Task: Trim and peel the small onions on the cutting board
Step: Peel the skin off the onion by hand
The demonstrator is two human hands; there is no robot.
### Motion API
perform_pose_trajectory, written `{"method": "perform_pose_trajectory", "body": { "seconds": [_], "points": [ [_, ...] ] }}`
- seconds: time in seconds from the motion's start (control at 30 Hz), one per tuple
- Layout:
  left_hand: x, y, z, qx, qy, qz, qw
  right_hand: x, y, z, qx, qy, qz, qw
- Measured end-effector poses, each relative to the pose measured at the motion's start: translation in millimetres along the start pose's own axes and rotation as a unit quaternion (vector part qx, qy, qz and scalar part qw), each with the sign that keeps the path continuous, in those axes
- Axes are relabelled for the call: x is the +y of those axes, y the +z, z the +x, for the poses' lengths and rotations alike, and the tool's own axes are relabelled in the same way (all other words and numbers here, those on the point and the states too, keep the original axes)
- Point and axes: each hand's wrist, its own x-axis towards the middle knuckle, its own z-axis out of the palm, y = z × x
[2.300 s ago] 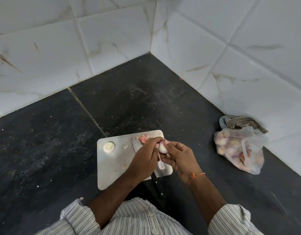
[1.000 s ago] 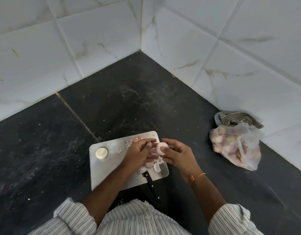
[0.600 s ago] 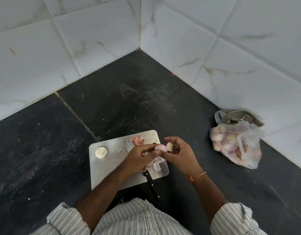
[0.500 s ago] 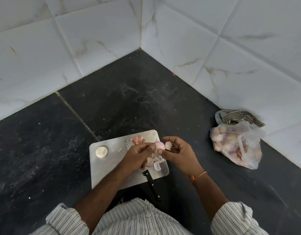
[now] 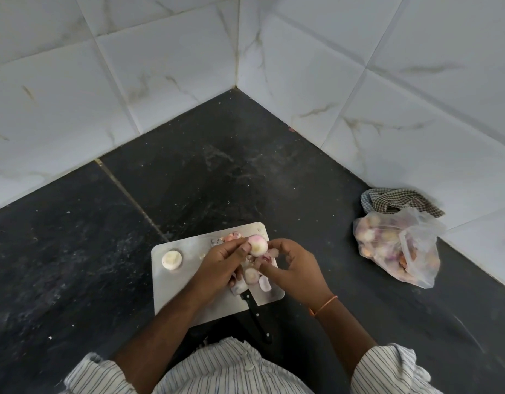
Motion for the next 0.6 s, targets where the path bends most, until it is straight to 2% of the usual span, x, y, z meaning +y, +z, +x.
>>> {"method": "perform_pose_trajectory", "body": {
  "seconds": [0.2,0.3,0.47,0.6],
  "points": [
    [7.6,4.9,-1.1,-0.055,0.019,0.044,0.997,-5.6,1.0,-6.3,0.066,0.003,0.111,0.992],
    [11.0,7.6,-0.7,-0.069,0.026,0.059,0.996,-7.6,-5.3,-10.6,0.066,-0.012,0.137,0.988],
    [18.6,14.5,-0.4,-0.056,0.036,0.062,0.996,-9.1,-14.5,-13.2,0.060,-0.069,0.047,0.995],
    [20.4,17.6,4.1,-0.039,0.004,0.038,0.998,-5.3,-16.3,-14.3,0.080,-0.096,-0.008,0.992]
  ]
}}
